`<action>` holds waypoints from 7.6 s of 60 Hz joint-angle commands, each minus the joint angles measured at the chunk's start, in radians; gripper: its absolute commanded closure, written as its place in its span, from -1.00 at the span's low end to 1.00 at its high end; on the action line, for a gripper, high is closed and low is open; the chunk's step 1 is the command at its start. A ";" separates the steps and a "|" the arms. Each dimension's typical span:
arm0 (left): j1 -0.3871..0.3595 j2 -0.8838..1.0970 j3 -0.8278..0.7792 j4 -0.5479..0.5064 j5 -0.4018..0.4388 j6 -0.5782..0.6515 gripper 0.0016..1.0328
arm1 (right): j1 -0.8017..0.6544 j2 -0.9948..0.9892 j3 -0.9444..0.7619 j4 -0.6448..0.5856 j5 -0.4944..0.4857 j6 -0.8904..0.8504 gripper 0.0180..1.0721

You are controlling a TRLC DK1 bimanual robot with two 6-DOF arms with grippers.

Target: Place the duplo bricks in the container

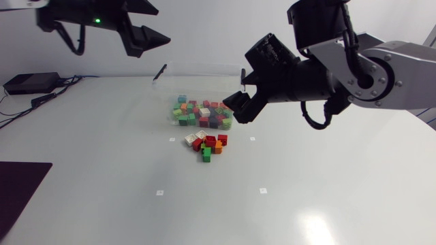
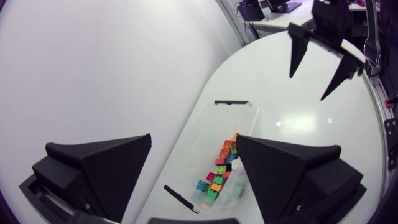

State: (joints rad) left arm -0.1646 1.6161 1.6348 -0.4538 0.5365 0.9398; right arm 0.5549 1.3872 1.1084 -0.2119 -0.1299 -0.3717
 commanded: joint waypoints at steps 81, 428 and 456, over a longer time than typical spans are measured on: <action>-0.108 0.452 -0.536 0.569 -0.181 -0.415 -0.71 | 0.092 0.187 -0.130 0.095 0.042 0.166 -0.77; -0.191 0.476 -0.354 0.087 -0.063 0.318 -0.70 | -0.029 0.596 0.149 -0.007 0.047 0.241 -0.69; -0.210 0.415 -0.409 -0.002 -0.052 0.323 -0.49 | -0.019 0.705 0.251 -0.052 0.050 0.226 -0.45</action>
State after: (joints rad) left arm -0.3683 2.0583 1.2606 -0.4305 0.4744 1.2320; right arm 0.5293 2.0655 1.3434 -0.2420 -0.0853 -0.1356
